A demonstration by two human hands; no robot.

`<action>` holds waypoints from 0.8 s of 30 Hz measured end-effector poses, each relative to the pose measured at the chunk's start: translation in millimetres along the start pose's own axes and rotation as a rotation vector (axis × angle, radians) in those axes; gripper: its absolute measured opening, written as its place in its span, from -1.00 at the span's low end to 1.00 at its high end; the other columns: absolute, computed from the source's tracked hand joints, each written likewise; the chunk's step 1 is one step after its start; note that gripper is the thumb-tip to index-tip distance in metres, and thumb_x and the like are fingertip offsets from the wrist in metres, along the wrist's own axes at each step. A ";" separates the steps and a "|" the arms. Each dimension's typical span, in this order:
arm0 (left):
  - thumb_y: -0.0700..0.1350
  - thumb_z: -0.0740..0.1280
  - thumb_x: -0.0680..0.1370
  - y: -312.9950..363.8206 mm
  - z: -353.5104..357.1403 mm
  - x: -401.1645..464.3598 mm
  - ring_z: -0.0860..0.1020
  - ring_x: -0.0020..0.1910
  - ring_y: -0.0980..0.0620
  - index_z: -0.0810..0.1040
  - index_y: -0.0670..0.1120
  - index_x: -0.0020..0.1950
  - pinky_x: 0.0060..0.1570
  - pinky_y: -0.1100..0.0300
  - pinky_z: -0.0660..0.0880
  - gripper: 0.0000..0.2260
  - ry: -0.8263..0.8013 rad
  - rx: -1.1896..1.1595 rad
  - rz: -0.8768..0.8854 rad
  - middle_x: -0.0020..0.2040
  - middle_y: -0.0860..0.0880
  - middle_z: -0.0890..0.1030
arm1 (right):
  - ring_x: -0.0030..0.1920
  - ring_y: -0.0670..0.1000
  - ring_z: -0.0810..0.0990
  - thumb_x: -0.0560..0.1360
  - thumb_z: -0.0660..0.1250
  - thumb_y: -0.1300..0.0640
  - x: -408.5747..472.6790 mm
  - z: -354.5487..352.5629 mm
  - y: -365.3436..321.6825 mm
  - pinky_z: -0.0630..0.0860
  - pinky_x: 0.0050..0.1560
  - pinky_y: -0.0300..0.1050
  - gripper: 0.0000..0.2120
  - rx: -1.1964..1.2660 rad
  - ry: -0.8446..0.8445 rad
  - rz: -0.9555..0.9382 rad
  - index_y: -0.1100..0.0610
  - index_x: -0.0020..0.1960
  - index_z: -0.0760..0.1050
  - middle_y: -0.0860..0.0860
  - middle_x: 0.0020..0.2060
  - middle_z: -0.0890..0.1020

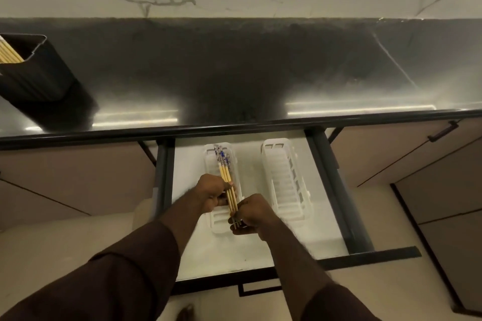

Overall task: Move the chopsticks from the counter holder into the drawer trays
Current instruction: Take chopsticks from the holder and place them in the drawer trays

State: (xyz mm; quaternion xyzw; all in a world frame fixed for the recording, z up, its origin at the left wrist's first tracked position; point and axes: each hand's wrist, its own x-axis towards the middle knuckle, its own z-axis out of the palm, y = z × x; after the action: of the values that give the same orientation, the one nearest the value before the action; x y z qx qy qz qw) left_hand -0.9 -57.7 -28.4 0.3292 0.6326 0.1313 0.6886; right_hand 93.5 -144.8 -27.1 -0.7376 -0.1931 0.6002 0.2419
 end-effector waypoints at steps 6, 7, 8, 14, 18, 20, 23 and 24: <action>-0.42 0.22 0.57 -13.3 0.3 31.2 0.58 -0.30 -0.12 0.53 -0.31 -0.15 -0.21 -0.04 0.61 -0.85 -0.005 -0.006 -0.086 -0.23 -0.24 0.57 | -0.35 0.09 0.67 0.49 0.40 0.38 27.6 16.0 7.2 0.69 -0.30 0.02 -0.85 -0.055 0.060 0.033 0.37 0.05 0.59 0.22 -0.20 0.68; -0.43 0.21 0.57 -15.5 -0.5 35.4 0.58 -0.30 -0.12 0.53 -0.32 -0.13 -0.18 -0.05 0.60 -0.86 0.001 -0.007 -0.093 -0.22 -0.25 0.57 | -0.35 0.09 0.67 0.47 0.41 0.38 29.6 18.2 7.2 0.69 -0.30 0.03 -0.85 -0.059 0.067 0.034 0.36 0.04 0.59 0.21 -0.21 0.68; -0.43 0.21 0.57 -17.0 -1.8 38.7 0.58 -0.31 -0.13 0.53 -0.34 -0.11 -0.19 -0.05 0.60 -0.87 0.013 -0.005 -0.098 -0.22 -0.26 0.57 | -0.34 0.11 0.68 0.46 0.43 0.37 31.1 20.6 7.2 0.69 -0.29 0.05 -0.84 -0.064 0.076 0.033 0.35 0.03 0.59 0.21 -0.20 0.68; -0.33 0.18 0.57 -10.4 -3.9 48.9 0.58 -0.30 -0.16 0.58 -0.29 -0.04 -0.27 0.00 0.59 -0.82 0.053 -0.078 -0.052 -0.21 -0.25 0.61 | -0.27 0.17 0.73 0.43 0.45 0.32 39.7 34.7 7.5 0.70 -0.27 0.10 -0.80 -0.135 0.149 0.001 0.30 0.05 0.58 0.19 -0.16 0.68; -0.20 0.17 0.59 -2.9 -4.0 52.8 0.64 -0.16 -0.16 0.66 -0.24 0.08 -0.28 0.05 0.59 -0.72 0.038 -0.110 -0.036 -0.04 -0.25 0.66 | -0.26 0.15 0.73 0.45 0.45 0.29 42.5 41.4 7.5 0.70 -0.26 0.09 -0.79 -0.181 0.167 0.001 0.28 0.07 0.57 0.18 -0.13 0.68; -0.15 0.14 0.61 -2.8 -2.3 53.6 0.63 -0.15 -0.15 0.66 -0.22 0.09 -0.24 0.07 0.58 -0.68 0.040 -0.110 -0.032 -0.05 -0.23 0.66 | -0.24 0.16 0.73 0.46 0.44 0.27 44.1 42.6 7.0 0.70 -0.24 0.08 -0.77 -0.220 0.177 -0.005 0.27 0.10 0.56 0.17 -0.10 0.68; -0.11 0.11 0.63 -5.4 -0.2 55.8 0.63 -0.14 -0.14 0.64 -0.23 0.13 -0.12 0.02 0.60 -0.65 0.034 -0.128 -0.035 -0.06 -0.20 0.65 | -0.19 0.08 0.69 0.45 0.45 0.22 46.8 42.9 7.5 0.67 -0.27 -0.07 -0.73 -0.312 0.204 -0.036 0.24 0.12 0.53 0.12 -0.04 0.67; -0.11 0.10 0.63 -5.9 -0.1 55.7 0.63 -0.16 -0.13 0.64 -0.23 0.13 -0.13 0.03 0.60 -0.65 0.027 -0.134 -0.035 -0.08 -0.20 0.64 | -0.18 0.05 0.66 0.45 0.46 0.19 47.0 42.8 7.8 0.61 -0.29 -0.13 -0.72 -0.346 0.214 -0.046 0.22 0.12 0.52 0.10 -0.02 0.66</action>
State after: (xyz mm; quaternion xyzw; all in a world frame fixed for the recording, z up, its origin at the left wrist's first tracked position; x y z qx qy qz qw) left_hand 6.8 -28.8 -75.7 0.2694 0.6372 0.1659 0.7028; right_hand 61.2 -118.8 -75.9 -0.8229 -0.2835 0.4707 0.1445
